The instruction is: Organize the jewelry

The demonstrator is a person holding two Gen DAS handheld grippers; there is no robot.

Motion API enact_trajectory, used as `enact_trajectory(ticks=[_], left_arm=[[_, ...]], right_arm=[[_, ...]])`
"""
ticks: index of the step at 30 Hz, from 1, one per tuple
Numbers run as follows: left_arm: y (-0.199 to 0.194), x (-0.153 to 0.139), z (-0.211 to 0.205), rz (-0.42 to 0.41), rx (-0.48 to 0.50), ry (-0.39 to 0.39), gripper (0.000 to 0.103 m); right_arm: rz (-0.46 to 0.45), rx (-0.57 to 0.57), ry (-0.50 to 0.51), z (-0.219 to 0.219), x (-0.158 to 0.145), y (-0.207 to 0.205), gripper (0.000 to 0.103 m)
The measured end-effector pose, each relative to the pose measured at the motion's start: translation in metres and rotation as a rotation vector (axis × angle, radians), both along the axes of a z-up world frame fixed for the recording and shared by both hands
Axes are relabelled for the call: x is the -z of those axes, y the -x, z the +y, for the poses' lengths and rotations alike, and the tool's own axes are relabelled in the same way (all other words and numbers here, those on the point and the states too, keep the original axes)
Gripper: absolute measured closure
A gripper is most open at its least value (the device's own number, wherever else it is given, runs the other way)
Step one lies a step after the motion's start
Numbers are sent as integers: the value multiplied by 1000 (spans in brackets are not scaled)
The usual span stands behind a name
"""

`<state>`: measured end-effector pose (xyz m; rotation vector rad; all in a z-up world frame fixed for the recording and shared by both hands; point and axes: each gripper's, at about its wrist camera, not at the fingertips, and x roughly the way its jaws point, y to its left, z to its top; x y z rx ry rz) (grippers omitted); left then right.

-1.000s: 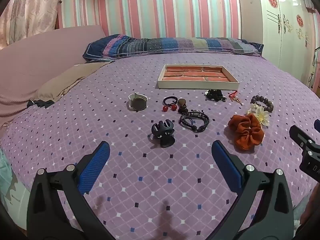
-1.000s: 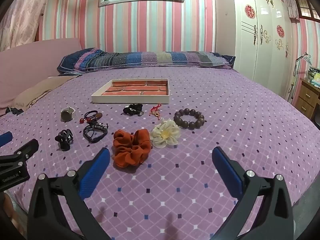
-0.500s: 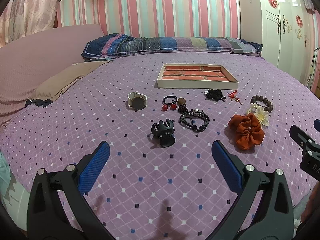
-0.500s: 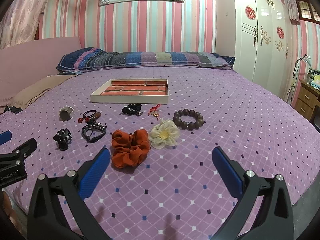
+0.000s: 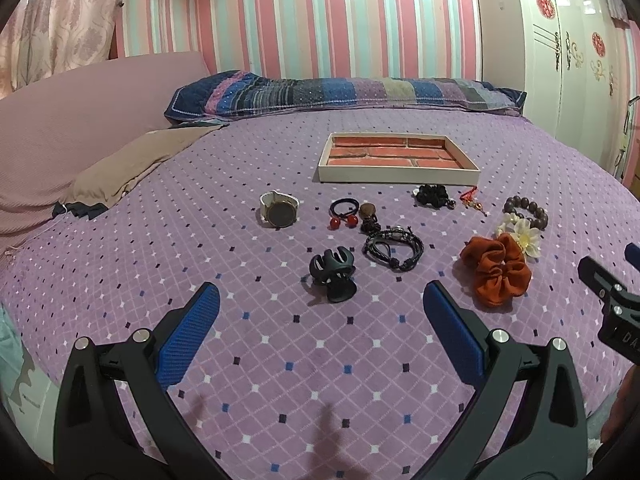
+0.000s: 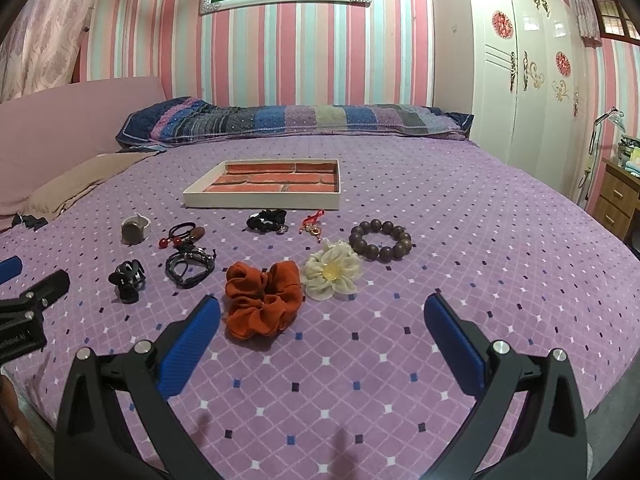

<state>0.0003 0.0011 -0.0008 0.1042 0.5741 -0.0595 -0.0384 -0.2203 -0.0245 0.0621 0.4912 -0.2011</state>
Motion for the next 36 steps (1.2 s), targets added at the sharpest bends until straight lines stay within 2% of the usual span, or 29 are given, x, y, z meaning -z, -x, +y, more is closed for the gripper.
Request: enact_trajectory(ticks=[9, 36], left_arm=[[-9, -8, 12, -12, -19, -9, 5], [-12, -7, 17, -8, -21, -14, 5]], right_arm=[[9, -12, 9, 7, 6, -3, 4], [32, 0, 30, 4, 10, -5, 4]])
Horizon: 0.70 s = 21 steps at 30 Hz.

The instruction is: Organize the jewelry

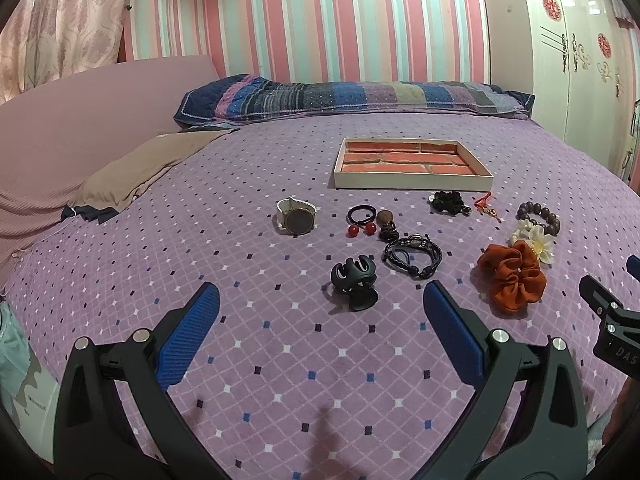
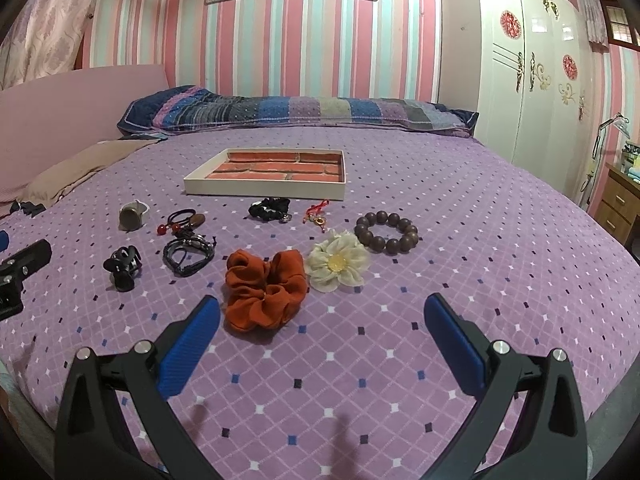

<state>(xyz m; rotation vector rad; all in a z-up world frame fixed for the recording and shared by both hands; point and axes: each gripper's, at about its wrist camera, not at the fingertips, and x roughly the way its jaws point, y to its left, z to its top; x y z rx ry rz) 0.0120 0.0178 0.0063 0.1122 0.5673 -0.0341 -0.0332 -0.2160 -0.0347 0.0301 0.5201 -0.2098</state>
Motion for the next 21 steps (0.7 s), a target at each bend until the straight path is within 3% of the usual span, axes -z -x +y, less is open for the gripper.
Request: enact_trajectory(ticks=[21], left_arm=[[-6, 6, -4, 19, 19, 9, 5]], right_arm=[[-10, 26, 28, -3, 3, 3, 4]])
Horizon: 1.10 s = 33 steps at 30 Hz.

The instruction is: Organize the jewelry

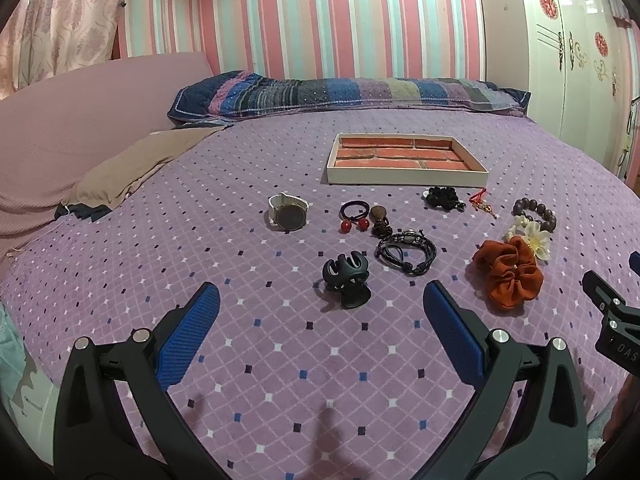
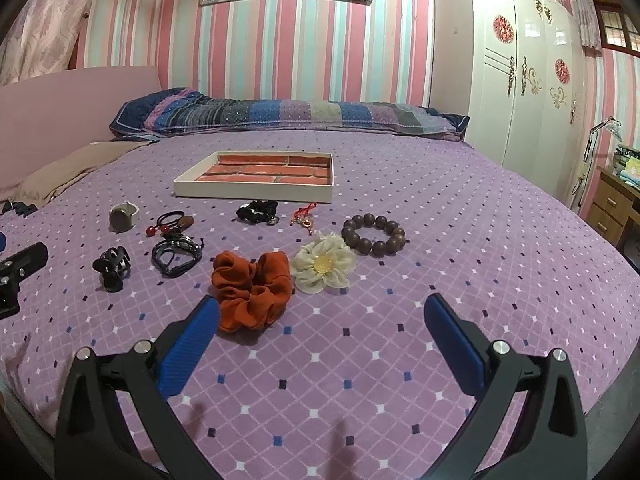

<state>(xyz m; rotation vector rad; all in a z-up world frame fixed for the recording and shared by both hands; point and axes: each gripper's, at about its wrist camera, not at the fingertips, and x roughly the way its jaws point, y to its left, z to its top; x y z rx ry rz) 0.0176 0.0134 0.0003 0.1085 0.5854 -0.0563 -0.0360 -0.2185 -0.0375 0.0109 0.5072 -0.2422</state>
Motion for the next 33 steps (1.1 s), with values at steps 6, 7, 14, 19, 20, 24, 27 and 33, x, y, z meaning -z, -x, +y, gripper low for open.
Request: enact_trajectory(ticks=[6, 7, 14, 19, 20, 24, 27, 33], left_arm=[[0, 5, -4, 2, 11, -13, 5], [0, 6, -4, 3, 11, -15, 5], [-4, 12, -3, 16, 13, -8, 5], [-7, 18, -4, 24, 15, -5, 5], [-8, 18, -4, 25, 15, -4, 5], [-13, 23, -6, 36, 18, 1, 5], [-18, 26, -8, 44, 18, -2, 5], [-36, 32, -8, 74, 21, 15, 5]], right_arm=[[6, 6, 11, 0, 1, -1, 4], [6, 8, 9, 0, 2, -1, 4], [9, 7, 0, -1, 4, -2, 4], [12, 7, -6, -2, 7, -5, 3], [14, 7, -9, -2, 7, -6, 3], [19, 5, -13, -2, 10, -9, 3], [21, 11, -16, -4, 11, -12, 4], [24, 20, -21, -9, 13, -28, 4]])
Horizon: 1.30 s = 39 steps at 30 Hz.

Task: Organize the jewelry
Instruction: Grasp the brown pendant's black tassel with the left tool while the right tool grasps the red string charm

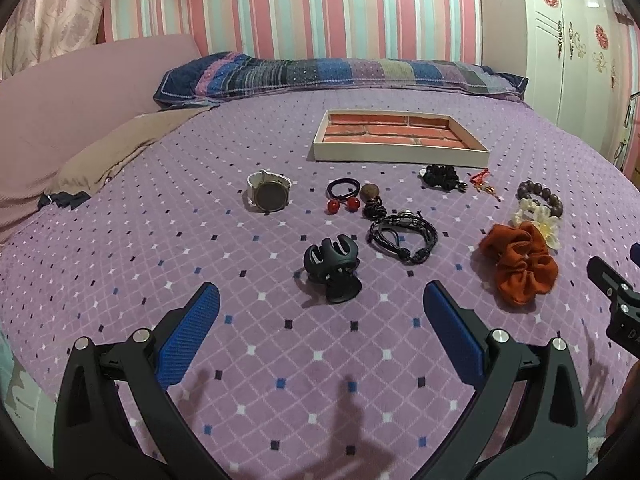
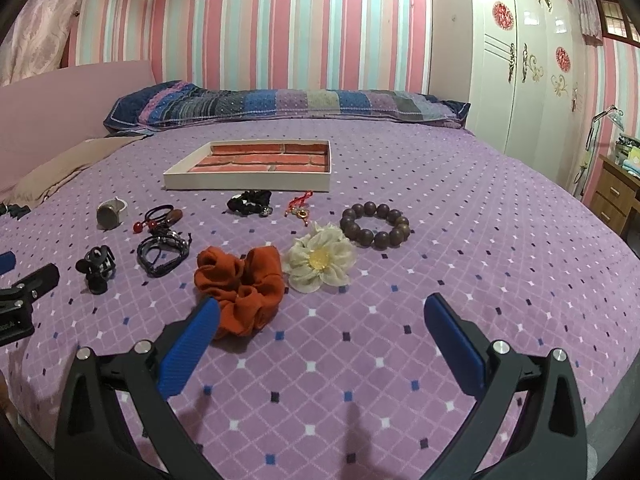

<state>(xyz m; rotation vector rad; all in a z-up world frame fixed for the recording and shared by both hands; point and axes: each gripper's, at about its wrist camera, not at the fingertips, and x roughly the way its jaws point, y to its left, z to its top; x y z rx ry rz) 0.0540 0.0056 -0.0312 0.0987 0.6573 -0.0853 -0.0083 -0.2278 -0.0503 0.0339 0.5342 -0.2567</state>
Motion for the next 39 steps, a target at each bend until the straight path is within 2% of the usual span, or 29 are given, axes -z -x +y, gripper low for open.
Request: enact_trajectory(ticks=[7, 18, 25, 33, 39], left_arm=[[-36, 6, -4, 49, -19, 1, 5], [-83, -8, -17, 61, 15, -19, 5], [-124, -16, -16, 63, 18, -37, 5], [-161, -8, -18, 116, 23, -25, 5], [-171, -1, -43, 136, 70, -16, 5]], right_arm=[[0, 0, 53, 3, -5, -23, 4], [-11, -10, 42, -5, -20, -63, 4], [-16, -22, 12, -14, -32, -102, 3], [37, -32, 9, -16, -27, -151, 4], [70, -51, 8, -18, -20, -183, 6]])
